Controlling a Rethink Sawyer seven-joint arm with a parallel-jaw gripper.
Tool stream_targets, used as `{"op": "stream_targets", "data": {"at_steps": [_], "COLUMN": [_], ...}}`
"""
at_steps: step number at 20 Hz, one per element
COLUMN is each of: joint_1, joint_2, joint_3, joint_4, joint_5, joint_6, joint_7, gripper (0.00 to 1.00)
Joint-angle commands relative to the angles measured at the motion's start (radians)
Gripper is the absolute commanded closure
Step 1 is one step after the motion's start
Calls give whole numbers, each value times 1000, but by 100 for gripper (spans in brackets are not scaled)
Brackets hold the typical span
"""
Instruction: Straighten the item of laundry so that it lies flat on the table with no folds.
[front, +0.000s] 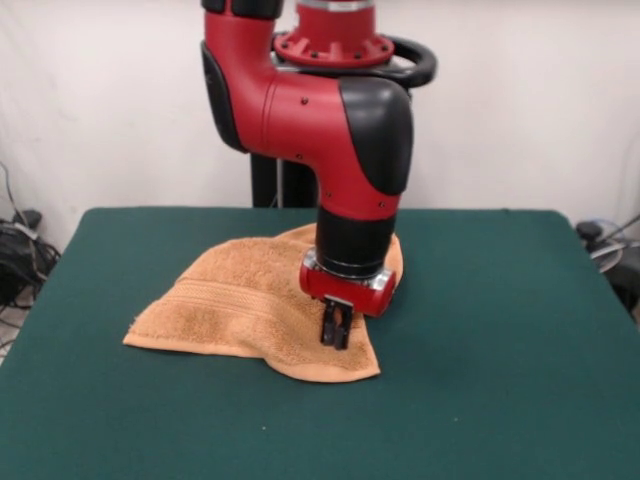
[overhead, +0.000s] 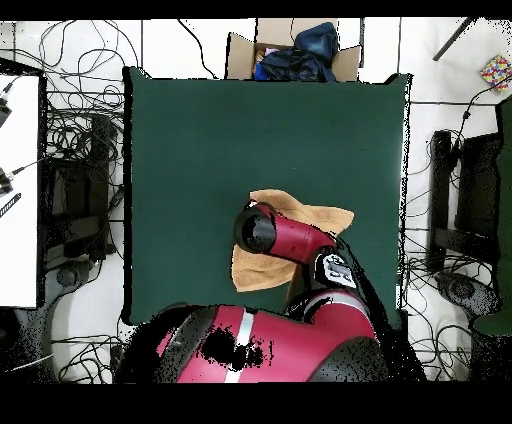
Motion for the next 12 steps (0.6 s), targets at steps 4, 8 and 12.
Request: {"op": "stream_targets", "data": {"at_steps": [4, 8, 12], "joint_1": [59, 79, 94], "joint_2": [216, 229, 247], "joint_3": [103, 97, 96], "joint_4": [-203, -223, -252], "joint_5": [73, 81, 88], "joint_6": [-78, -77, -80], "joint_7": [160, 164, 167], "gripper": [100, 100, 100]}}
